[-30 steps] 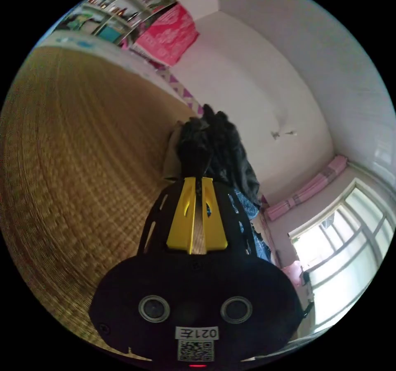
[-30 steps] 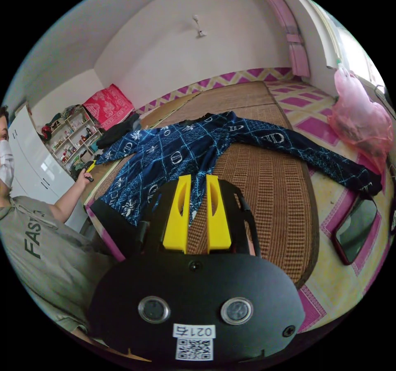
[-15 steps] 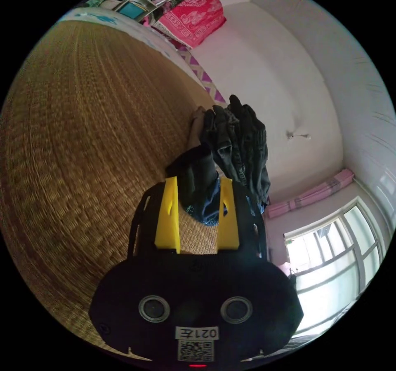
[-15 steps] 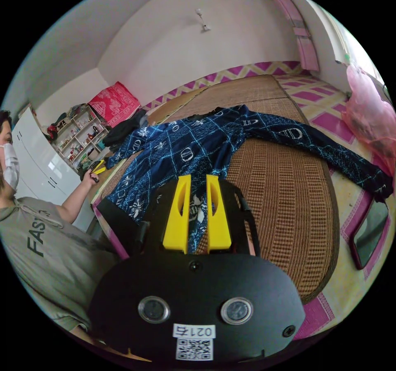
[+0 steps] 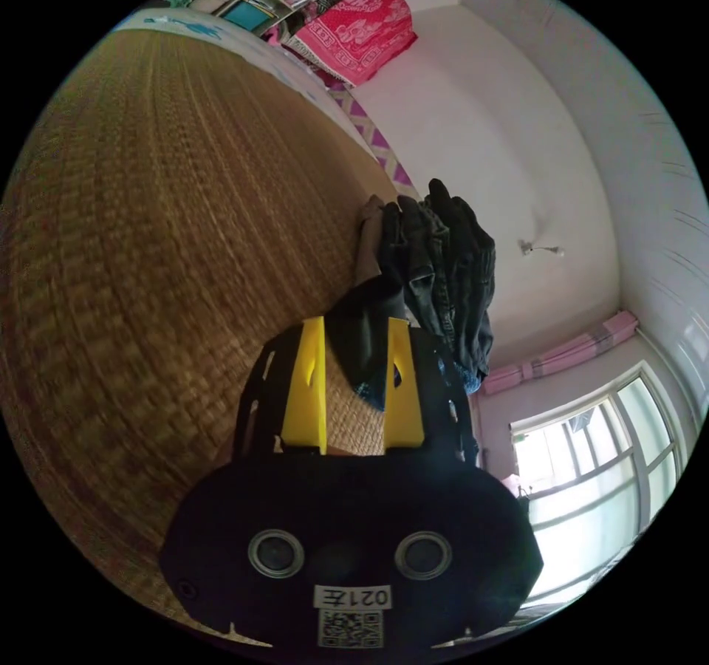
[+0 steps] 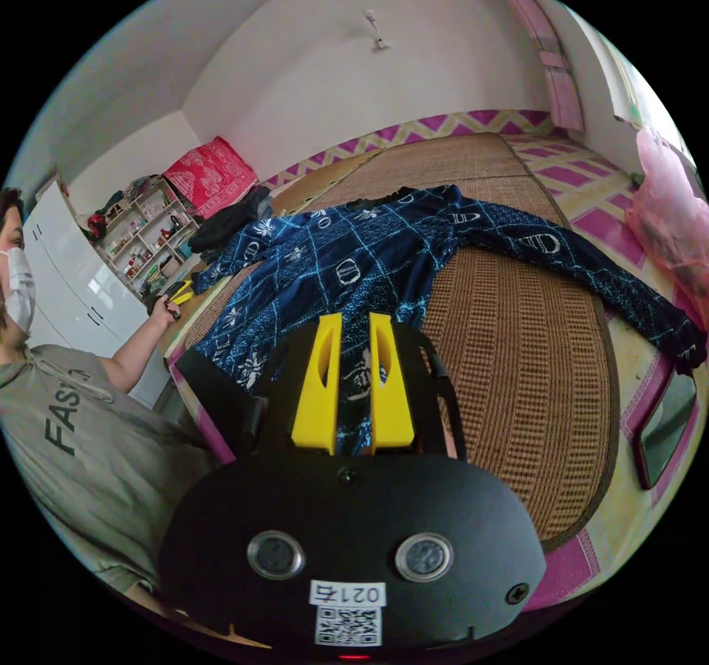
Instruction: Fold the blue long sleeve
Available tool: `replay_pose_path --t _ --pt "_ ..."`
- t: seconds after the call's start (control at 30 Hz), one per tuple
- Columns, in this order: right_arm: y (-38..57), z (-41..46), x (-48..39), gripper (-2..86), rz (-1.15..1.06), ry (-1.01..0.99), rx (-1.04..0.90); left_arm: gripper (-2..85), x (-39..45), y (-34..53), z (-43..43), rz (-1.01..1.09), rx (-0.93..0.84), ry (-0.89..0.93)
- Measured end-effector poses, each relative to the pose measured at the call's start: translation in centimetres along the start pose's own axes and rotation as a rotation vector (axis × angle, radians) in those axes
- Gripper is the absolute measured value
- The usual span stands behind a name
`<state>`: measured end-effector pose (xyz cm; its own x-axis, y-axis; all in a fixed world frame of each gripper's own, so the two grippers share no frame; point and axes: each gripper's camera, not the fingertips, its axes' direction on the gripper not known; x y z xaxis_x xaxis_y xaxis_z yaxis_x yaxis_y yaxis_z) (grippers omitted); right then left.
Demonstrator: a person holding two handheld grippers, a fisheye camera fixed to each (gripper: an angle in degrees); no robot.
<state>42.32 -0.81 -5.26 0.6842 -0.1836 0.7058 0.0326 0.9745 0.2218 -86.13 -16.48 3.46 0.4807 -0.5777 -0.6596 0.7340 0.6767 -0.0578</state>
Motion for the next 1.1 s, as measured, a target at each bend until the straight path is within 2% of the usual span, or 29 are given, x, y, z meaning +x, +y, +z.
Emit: replay_pose_path --t 0.1,0.3,0.37,0.53,0.8,0.97,1.1 --pt "0.1 -0.1 -0.4 6.8 -0.016 0.012 -0.007 3.1 0.2 1.0 1.1 -0.053 -0.02 0.007" --pt "0.9 -1.1 0.2 6.7 -0.009 0.027 0.008 -0.7 3.0 5.5 -1.1 -0.027 0.176 0.284" --pt "1.4 -1.4 1.0 6.7 0.005 0.025 0.011 -0.9 6.6 7.5 -2.0 0.014 0.254 0.356" --pt "2.7 -2.0 2.6 6.7 0.028 0.0 0.03 -0.9 17.9 11.6 -1.4 0.181 0.317 0.377" --pt "5.5 -4.3 5.7 6.7 0.053 -0.042 0.093 -1.0 40.2 22.9 8.2 0.603 0.19 0.217" --pt "7.5 -6.7 7.3 6.8 0.041 -0.026 0.117 -1.0 54.1 35.0 20.6 0.863 -0.012 0.211" --pt "9.0 -8.2 8.4 6.8 0.05 -0.009 0.122 -1.0 61.0 44.1 30.0 0.984 -0.135 0.203"
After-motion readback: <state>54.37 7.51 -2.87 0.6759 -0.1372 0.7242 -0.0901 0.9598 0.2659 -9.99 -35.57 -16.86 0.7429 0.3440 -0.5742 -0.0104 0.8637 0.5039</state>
